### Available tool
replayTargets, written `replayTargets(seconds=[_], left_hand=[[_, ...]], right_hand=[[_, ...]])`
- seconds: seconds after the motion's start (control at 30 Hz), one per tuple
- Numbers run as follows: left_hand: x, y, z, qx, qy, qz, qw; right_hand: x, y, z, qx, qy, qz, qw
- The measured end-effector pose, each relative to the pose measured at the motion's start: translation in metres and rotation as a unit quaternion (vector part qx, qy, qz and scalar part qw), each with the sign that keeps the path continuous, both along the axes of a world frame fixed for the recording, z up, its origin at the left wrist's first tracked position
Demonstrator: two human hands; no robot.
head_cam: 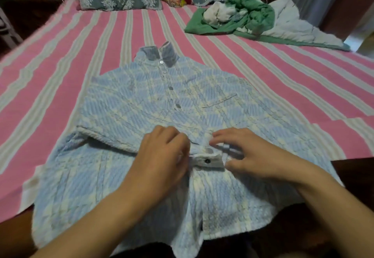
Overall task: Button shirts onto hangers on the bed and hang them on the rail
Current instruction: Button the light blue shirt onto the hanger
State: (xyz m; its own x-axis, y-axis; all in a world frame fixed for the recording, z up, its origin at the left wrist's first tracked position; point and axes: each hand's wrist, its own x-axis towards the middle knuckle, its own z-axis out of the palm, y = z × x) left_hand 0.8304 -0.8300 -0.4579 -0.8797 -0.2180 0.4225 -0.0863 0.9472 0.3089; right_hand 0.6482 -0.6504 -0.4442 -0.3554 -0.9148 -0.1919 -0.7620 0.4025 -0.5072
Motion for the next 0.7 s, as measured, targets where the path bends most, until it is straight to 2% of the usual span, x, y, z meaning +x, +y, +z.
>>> replayTargets(seconds=[0.07,0.2,0.37,0.43,0.57,0.7], left_hand=[[-0.001,0.012,-0.008,-0.016,-0.009,-0.018,1.000],[-0.003,0.022,-0.010,0.058,0.007,-0.005,0.998],[-0.008,0.033,-0.020,-0.008,-0.046,0.018,0.999],[-0.010,0.036,-0.020,-0.015,-0.037,0.019,0.999],[-0.011,0.036,-0.018,-0.051,-0.020,0.012,0.998],[-0.018,0.031,-0.017,-0.075,0.032,-0.010,0.997]], right_hand=[[-0.005,-0.006,-0.004,0.011,0.016,0.027,0.999],[-0.014,-0.017,-0.010,-0.027,0.036,0.046,0.998],[-0.017,-0.021,-0.001,-0.051,-0.067,-0.011,0.996],[-0.015,-0.021,0.003,-0.048,-0.086,0.003,0.995],[-0.014,-0.023,0.008,-0.032,-0.052,0.038,0.997],[-0.017,-0.019,0.016,-0.042,-0.125,0.004,0.991]])
